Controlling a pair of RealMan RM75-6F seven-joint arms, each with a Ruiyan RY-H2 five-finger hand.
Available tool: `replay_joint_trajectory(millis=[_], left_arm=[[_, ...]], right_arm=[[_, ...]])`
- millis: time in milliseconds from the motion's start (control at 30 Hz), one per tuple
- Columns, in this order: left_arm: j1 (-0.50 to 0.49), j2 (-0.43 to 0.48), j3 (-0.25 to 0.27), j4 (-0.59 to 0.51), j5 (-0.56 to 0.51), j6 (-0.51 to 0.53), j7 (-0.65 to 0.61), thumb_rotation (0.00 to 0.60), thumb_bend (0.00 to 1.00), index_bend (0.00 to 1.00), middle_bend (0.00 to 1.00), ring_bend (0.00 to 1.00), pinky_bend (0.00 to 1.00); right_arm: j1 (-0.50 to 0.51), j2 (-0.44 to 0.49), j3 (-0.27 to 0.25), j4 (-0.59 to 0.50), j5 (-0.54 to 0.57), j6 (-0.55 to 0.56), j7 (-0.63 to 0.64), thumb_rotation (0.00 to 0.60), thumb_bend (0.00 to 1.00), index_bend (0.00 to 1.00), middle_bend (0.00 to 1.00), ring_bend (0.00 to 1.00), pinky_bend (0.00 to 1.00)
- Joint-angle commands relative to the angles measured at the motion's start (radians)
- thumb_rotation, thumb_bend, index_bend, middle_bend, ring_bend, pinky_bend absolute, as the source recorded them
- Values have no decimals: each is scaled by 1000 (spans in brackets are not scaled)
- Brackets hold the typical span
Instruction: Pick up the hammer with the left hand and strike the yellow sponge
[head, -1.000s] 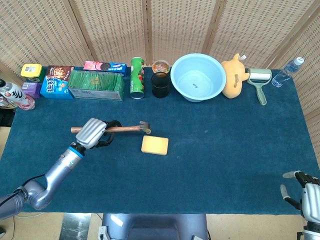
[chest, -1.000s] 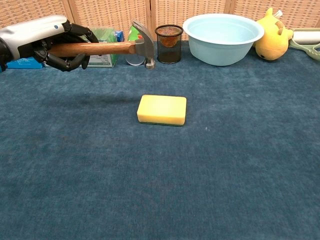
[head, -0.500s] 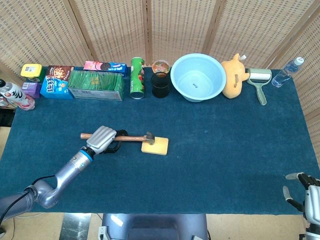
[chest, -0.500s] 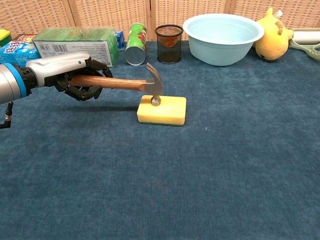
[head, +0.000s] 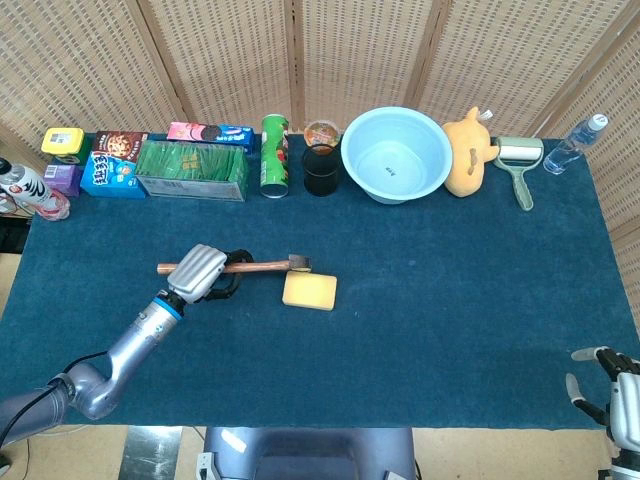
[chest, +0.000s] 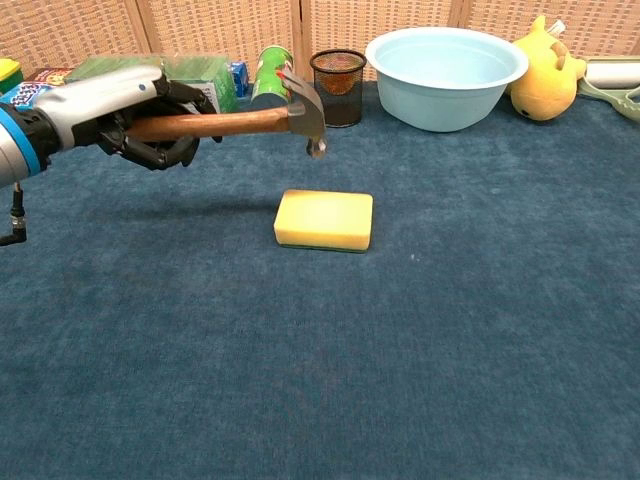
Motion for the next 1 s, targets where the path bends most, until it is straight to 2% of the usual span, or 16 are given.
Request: replay_joint_trajectory(millis=[33, 200, 400, 700, 900, 1000], left_arm=[[37, 55, 24, -32, 10, 17, -16, 600, 631, 514, 640, 641, 678], [84, 113, 55, -50, -6, 29, -4, 600, 629, 515, 640, 641, 677], [131, 129, 76, 12, -38, 27, -25, 600, 623, 514, 640, 641, 640], [143, 74, 83, 98, -29, 9, -81, 600, 602, 515, 640, 641, 573], [113, 12, 59, 147, -16, -5, -99, 600, 597, 515, 640, 642, 562], [87, -21, 46, 172, -15, -29, -97, 600, 562, 515, 640, 641, 543]], right_arm=[[5, 0, 1, -1, -2, -7, -4, 600, 380, 440, 433, 407, 338], [20, -2, 2, -7, -7, -26, -17, 600, 381, 440, 433, 407, 338], [38, -4, 3, -23, -16, -45, -41, 600, 380, 440, 433, 407, 338], [36, 0, 2, -42, -21, -33, -66, 600, 380, 440, 433, 407, 335], [25, 6, -2, -48, -22, -17, -67, 600, 379, 440, 433, 407, 335], [19, 7, -3, -47, -20, -8, -62, 600, 379, 439, 433, 407, 335]])
